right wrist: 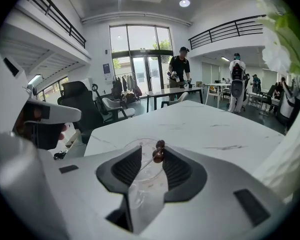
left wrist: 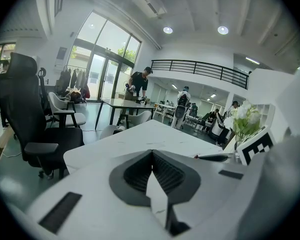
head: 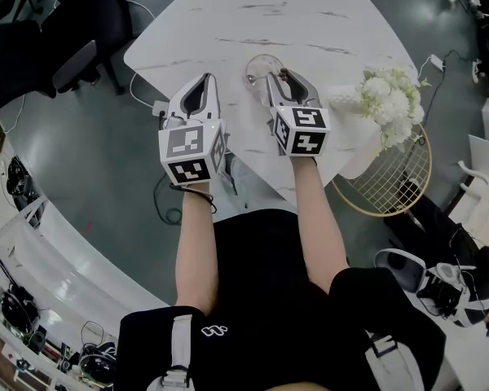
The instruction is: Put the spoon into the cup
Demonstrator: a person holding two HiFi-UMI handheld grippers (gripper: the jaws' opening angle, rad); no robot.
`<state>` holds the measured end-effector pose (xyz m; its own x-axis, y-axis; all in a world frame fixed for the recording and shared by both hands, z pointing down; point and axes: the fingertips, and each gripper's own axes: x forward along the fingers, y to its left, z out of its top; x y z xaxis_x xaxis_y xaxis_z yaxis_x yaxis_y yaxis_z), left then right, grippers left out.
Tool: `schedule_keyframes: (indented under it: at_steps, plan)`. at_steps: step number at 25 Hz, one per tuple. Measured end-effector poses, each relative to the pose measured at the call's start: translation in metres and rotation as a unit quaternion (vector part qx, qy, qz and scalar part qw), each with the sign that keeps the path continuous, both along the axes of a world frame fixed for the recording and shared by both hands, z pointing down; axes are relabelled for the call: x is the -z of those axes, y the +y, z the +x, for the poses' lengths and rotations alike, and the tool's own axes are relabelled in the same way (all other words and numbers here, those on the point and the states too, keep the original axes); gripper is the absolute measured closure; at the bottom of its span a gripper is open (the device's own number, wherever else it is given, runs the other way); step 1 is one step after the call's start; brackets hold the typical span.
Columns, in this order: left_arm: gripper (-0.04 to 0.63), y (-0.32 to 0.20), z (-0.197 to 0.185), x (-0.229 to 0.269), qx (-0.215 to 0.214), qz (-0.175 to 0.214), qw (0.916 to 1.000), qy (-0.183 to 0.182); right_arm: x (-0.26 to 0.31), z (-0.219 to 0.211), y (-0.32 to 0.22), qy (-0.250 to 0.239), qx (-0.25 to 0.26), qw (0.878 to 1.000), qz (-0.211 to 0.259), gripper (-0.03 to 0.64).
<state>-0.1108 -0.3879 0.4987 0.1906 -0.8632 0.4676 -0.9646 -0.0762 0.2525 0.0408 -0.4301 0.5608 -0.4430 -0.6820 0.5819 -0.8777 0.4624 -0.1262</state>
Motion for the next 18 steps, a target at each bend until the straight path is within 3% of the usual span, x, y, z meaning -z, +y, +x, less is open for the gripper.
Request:
schedule_keyframes:
  at_steps: [7,18]
  plan:
    - [0.58,0.004,0.006,0.003,-0.008,0.003,1.0,-0.002,-0.002,0.006,0.003,-0.004,-0.017,1.0,-0.003,0.423]
    - [0.58,0.018,0.021,0.018,-0.042,0.023,0.9988,0.009,0.041,0.029,0.019,-0.028,-0.053,0.997,0.046,0.425]
